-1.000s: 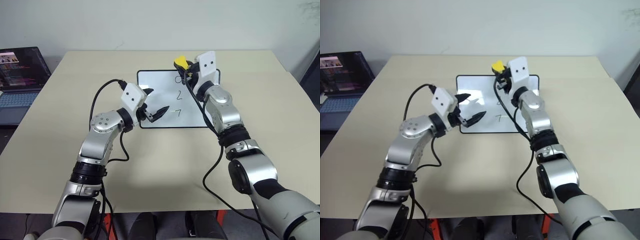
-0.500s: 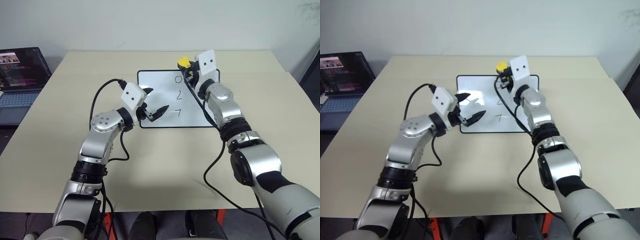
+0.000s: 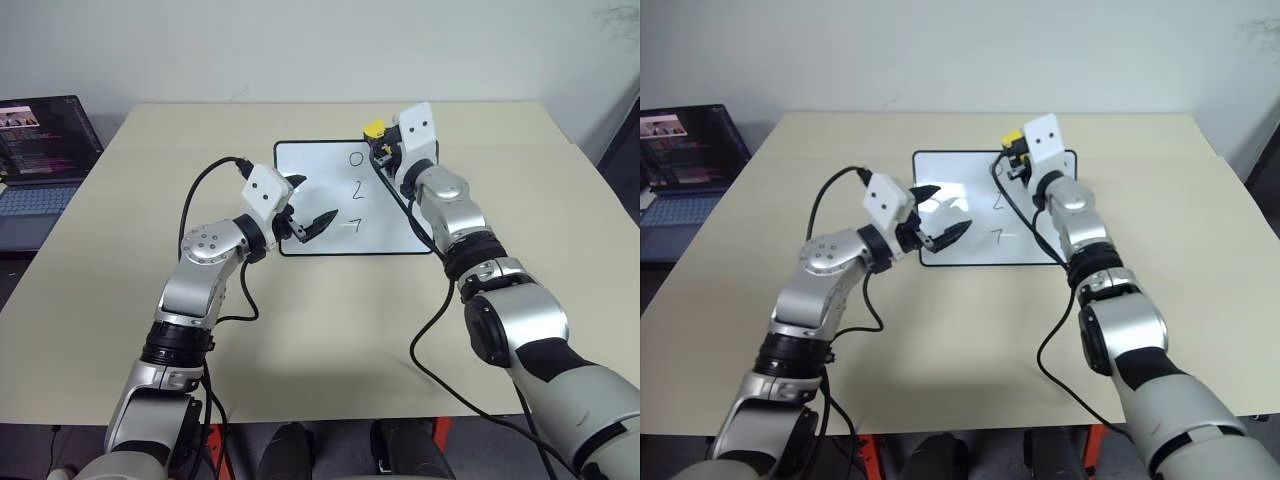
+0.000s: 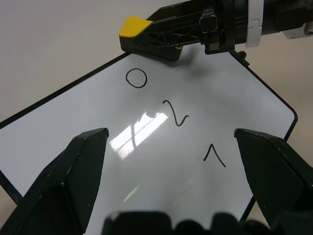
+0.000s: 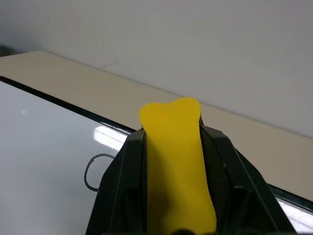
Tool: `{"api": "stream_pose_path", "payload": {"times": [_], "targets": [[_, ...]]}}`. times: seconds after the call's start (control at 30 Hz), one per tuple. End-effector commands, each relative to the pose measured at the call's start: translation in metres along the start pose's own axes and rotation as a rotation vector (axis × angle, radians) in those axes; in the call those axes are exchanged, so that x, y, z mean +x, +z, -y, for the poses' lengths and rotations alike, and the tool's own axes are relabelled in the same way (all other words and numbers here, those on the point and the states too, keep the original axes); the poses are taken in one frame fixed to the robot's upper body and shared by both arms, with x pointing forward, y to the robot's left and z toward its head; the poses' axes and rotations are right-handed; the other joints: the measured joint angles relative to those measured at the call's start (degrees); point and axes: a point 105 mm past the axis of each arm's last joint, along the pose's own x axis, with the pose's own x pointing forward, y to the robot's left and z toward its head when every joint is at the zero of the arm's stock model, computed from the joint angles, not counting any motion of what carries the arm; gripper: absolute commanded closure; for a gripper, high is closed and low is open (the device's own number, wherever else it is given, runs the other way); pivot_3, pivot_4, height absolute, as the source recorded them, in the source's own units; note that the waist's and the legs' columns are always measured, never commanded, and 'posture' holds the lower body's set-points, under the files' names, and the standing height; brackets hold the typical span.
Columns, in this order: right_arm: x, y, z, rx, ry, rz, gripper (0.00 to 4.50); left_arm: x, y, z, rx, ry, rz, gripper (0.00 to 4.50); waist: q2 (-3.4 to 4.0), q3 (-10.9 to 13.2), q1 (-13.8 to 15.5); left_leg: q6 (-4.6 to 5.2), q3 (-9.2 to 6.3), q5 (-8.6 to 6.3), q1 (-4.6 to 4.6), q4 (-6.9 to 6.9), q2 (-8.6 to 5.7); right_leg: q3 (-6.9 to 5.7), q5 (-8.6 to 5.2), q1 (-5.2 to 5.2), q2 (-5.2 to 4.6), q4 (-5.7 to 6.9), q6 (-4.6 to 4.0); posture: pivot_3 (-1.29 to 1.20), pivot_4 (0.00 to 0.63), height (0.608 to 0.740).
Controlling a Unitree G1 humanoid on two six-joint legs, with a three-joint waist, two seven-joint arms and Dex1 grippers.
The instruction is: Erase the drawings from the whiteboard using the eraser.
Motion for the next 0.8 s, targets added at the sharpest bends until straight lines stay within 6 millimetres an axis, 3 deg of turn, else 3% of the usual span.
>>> {"api": "stream_pose_path", "payload": {"times": [0.03, 0.3, 0.8], "targets": [[0.001, 0.008, -0.009, 0.003, 0.024, 0.034, 3.27, -0.004, 0.022, -0.007, 0.048, 0.028, 0.064, 0.0, 0.0, 0.0, -0.01, 0.0, 0.0, 0.0, 0.0, 0.0, 0.0, 0.01, 0.0, 0.0, 0.0, 0.0, 0.0, 0.0, 0.15, 0.74], [-0.006, -0.015, -0.03, 0.03, 0.067, -0.013, 3.27, -0.009, 0.024, -0.011, 0.058, 0.044, 0.059, 0.0, -0.01, -0.01, 0.01, 0.02, -0.01, -0.01, 0.01, 0.03, 0.0, 0.0, 0.0, 0.01, 0.0, 0.03, 0.0, 0.0, 0.15, 0.74], [-0.017, -0.035, -0.029, 0.0, 0.068, -0.105, 3.27, -0.009, 0.026, -0.014, 0.059, 0.061, 0.059, 0.0, -0.02, -0.04, 0.1, 0.06, -0.03, -0.03, 0.06, 0.08, -0.01, -0.01, 0.0, 0.04, 0.0, 0.08, 0.0, 0.0, 0.15, 0.74]]}}
